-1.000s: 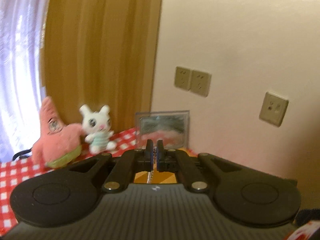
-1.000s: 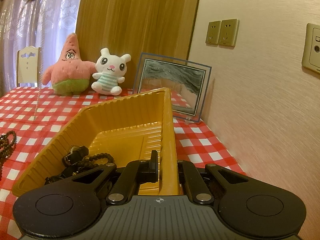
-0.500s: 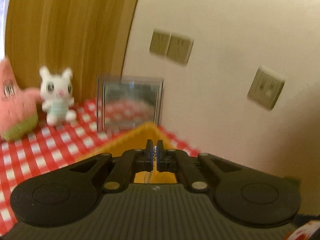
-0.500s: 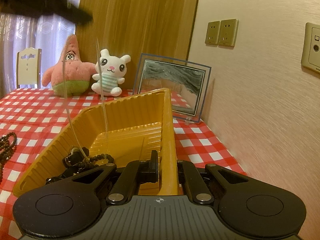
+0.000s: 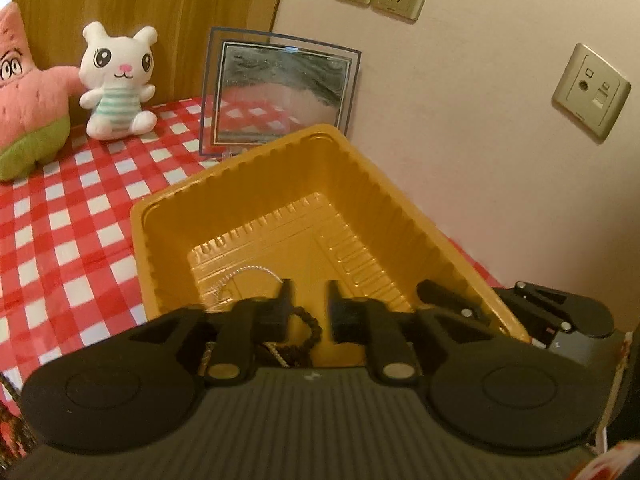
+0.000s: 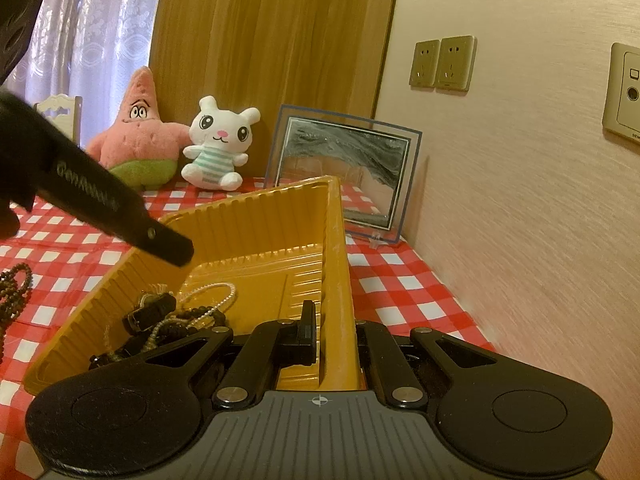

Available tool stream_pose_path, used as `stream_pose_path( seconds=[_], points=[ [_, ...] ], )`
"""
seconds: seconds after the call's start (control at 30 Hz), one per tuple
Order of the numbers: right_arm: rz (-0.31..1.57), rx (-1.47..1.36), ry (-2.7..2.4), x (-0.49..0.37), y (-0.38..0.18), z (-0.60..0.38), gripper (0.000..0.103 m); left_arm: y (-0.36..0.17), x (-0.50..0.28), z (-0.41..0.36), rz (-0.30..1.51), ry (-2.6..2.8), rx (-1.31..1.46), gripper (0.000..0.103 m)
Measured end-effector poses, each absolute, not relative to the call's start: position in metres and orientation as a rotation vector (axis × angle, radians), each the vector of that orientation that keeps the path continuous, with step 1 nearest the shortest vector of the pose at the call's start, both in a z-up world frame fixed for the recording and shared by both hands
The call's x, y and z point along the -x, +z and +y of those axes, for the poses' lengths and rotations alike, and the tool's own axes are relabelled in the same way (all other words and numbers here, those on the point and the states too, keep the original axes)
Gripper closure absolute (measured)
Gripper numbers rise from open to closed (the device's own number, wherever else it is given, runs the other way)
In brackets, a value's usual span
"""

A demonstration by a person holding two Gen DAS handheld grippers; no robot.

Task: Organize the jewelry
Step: 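Open the left tool and return it to the dark bead strand, then grasp the long dark bead strand with the left tool and lift it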

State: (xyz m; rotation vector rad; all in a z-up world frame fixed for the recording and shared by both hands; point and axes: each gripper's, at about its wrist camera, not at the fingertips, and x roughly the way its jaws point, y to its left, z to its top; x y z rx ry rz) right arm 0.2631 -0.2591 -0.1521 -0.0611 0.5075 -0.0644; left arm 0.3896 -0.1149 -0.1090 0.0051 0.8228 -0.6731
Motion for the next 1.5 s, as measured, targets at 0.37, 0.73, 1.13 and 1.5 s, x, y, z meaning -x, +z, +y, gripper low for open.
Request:
stream_pose_path(
  seconds=[0.37, 0.73, 1.13, 1.5],
  points=[
    [0.503, 0.061, -0.059, -0.262, -0.153, -0.26, 0.098, -0.072, -0.341, -0.063, 0.626, -0.523, 0.071, 0.069],
    [0.518, 0.071, -0.06, -0.262, -0.156, -0.261, 0.098, -0.126, -0.256, 0.026, 0.842, -0.212, -0.034, 0.071],
    [0.534, 0.08, -0.058, -0.26, -0.159, -0.261, 0.098, -0.142, -0.249, 0.058, 0.816, -0.093, -0.174, 0.075],
    [0.534, 0.081, -0.058, -0.26, -0.158, -0.261, 0.098, -0.157, -0.282, 0.05, 0.79, -0.131, -0.332, 0.075]
  ],
)
